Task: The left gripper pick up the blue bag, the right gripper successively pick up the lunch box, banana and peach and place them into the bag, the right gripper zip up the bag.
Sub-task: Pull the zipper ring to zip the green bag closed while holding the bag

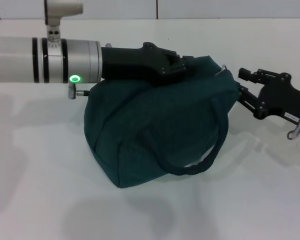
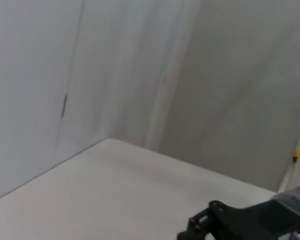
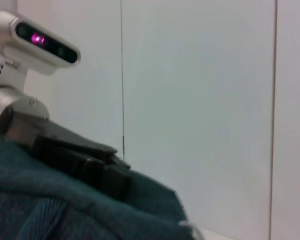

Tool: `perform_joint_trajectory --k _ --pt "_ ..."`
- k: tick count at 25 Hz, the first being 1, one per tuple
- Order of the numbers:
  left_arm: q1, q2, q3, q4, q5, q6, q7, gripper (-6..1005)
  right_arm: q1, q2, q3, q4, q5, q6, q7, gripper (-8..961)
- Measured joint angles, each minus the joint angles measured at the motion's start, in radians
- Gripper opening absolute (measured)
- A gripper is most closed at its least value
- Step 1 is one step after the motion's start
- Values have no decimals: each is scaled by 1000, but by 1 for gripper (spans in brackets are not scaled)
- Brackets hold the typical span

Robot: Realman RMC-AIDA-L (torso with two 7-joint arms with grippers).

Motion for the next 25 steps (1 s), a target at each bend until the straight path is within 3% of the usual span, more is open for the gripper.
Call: perform_joint_trajectory --k 8,16,25 --pt "27 9 0 1 -2 109 63 129 -24 -2 92 14 6 -81 -2 325" --pt "29 10 0 1 -9 121 69 128 -10 -2 -7 17 -9 -83 2 325" --pt "45 4 0 -2 -32 120 76 128 -36 -5 -10 18 -43 -148 -1 326"
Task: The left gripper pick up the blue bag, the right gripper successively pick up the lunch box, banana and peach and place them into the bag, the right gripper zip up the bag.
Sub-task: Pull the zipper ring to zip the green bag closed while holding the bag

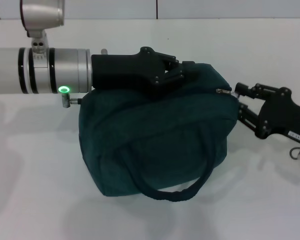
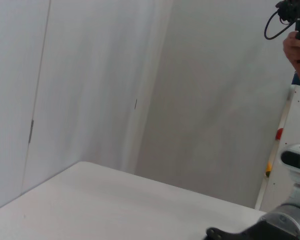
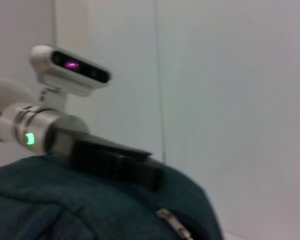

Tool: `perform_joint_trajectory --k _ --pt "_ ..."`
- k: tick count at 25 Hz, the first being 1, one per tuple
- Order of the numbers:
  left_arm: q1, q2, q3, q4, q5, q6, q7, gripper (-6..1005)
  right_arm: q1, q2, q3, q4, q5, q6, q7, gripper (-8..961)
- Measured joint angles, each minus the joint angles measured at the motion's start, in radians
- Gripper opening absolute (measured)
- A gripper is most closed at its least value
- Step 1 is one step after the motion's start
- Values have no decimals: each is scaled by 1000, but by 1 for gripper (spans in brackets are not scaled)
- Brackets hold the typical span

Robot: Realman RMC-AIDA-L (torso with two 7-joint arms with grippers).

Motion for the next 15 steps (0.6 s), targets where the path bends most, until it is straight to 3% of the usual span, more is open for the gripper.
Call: perform_joint_trajectory --k 15 --pt "16 -2 0 -4 -16 -4 10 125 12 1 -12 -10 -44 -59 -5 326"
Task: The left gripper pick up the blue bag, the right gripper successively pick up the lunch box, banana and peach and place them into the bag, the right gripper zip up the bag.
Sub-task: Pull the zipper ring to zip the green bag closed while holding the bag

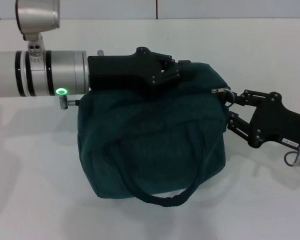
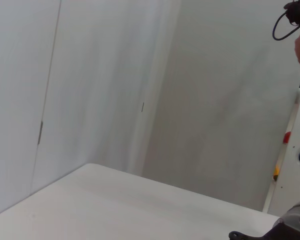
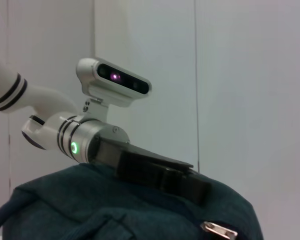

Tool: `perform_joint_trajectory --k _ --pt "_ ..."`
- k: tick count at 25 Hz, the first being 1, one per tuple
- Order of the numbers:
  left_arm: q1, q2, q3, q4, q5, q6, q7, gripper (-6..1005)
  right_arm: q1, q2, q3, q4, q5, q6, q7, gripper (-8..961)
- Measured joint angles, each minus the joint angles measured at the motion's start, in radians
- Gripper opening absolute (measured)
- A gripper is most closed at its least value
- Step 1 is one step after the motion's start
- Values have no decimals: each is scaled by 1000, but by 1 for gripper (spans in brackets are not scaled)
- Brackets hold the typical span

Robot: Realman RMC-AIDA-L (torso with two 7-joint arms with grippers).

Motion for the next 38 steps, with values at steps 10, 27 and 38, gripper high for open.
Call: perform_joint_trajectory --k 10,27,38 --pt "2 0 0 0 0 0 11 125 2 1 -9 0 7 -41 -36 325" --pt "15 3 0 -2 -9 -6 38 124 -14 -6 -6 10 4 -48 -35 319" --pt "14 0 0 -2 -13 -14 39 123 -18 -5 -8 10 3 -63 -38 319"
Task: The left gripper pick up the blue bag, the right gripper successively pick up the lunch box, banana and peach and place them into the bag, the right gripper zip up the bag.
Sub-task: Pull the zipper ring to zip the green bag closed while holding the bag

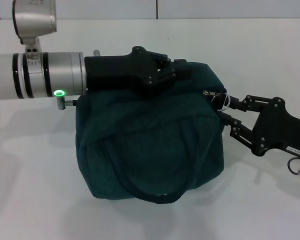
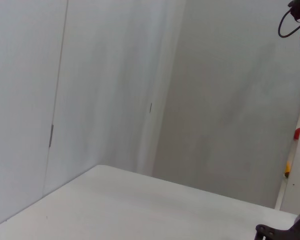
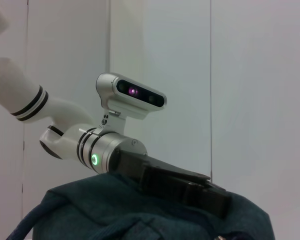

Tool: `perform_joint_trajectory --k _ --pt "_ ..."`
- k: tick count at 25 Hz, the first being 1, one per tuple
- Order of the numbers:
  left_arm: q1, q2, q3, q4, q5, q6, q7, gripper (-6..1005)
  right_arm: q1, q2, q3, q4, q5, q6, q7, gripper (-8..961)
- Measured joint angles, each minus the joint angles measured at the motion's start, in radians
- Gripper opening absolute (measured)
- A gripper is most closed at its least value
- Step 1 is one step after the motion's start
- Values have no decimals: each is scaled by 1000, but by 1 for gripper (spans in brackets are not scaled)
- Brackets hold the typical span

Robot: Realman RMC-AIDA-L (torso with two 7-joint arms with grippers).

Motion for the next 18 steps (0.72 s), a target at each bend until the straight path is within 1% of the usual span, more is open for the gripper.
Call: perform_joint_trajectory --k 8,18 --pt "-1 0 0 1 -1 0 0 123 -2 0 -2 1 -48 -8 5 318" --pt "-4 0 0 5 -2 0 2 123 7 5 3 -3 -45 7 6 320"
